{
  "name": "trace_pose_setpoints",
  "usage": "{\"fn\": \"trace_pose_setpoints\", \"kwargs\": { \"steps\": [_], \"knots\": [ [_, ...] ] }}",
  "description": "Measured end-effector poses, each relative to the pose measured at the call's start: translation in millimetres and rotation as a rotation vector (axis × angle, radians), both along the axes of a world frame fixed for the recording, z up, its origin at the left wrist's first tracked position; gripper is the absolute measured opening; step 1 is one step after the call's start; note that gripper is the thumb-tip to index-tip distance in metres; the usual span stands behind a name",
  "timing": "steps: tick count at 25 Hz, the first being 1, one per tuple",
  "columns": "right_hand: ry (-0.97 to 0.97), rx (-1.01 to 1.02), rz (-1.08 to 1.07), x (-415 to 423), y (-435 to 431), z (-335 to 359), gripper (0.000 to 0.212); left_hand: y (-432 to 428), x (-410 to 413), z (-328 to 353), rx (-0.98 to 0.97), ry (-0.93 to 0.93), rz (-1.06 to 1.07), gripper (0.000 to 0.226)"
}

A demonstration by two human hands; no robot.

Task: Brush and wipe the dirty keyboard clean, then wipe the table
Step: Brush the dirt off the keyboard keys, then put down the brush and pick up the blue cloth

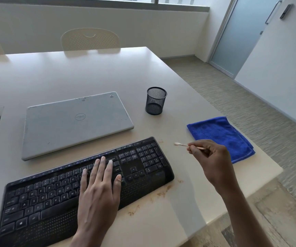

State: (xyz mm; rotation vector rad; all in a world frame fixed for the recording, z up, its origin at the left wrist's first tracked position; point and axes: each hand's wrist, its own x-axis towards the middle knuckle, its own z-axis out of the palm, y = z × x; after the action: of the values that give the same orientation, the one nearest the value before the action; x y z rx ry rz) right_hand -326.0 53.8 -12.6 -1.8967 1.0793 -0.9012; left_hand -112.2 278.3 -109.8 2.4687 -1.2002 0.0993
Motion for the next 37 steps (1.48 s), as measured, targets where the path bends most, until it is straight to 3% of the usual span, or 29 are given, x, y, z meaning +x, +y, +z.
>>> {"fn": "trace_pose_setpoints", "kwargs": {
  "steps": [6,13,26,31,37],
  "knots": [
    [0.188,-0.348,-0.077,54.4,-73.3,-34.6,0.014,-27.4,-11.1,9.4,-0.062,0.046,0.007,0.068],
    [0.362,-0.336,0.003,86.1,-126.5,-64.6,0.017,-76.8,-19.4,19.9,-0.118,0.052,-0.056,0.065],
    [0.521,-0.457,0.04,85.6,-130.2,-84.2,0.01,-202.3,-69.2,25.7,-0.106,0.035,-0.25,0.057],
    [0.35,-0.395,0.096,42.5,-149.8,-57.1,0.015,-243.5,-110.4,28.0,-0.125,0.068,-0.316,0.054],
    [0.363,-0.189,0.134,-51.5,-172.5,-51.7,0.046,-275.1,-146.7,14.1,-0.051,0.133,-0.413,0.055]
  ]
}}
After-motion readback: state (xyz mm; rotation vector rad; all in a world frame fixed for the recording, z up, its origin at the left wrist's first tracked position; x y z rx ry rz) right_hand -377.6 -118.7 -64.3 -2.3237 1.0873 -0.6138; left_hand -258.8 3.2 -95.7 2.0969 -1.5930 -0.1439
